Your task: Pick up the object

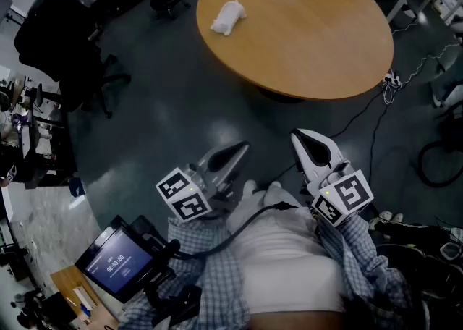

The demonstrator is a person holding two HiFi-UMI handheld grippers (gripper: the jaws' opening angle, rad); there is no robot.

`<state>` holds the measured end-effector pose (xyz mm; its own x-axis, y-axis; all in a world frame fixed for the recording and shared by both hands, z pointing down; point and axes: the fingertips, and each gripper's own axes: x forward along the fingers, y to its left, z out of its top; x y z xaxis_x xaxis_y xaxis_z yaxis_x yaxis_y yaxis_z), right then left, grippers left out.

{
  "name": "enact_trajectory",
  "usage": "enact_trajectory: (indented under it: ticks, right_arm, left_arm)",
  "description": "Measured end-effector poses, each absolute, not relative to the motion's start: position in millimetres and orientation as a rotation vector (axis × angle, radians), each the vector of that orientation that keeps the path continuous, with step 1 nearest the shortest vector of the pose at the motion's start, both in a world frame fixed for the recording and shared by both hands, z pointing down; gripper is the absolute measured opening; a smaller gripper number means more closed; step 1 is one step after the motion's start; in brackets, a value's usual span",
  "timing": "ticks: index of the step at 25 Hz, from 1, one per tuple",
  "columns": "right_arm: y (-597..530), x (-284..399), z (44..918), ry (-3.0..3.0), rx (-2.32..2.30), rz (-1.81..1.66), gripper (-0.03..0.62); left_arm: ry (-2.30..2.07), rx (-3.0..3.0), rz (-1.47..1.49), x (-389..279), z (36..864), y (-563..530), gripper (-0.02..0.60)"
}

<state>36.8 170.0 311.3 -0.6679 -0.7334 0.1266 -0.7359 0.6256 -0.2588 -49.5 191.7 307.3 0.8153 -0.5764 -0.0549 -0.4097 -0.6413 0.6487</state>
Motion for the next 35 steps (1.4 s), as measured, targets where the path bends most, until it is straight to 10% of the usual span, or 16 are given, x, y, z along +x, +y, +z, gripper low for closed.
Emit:
enact_trajectory:
  ticks: [35]
  right_arm:
    - [176.7, 62.3, 314.4, -2.856, 1.202, 0.453, 0.005]
  left_arm:
    - [-0.843, 2.372, -0.383, -40.6, 300.1, 184.9, 0.003]
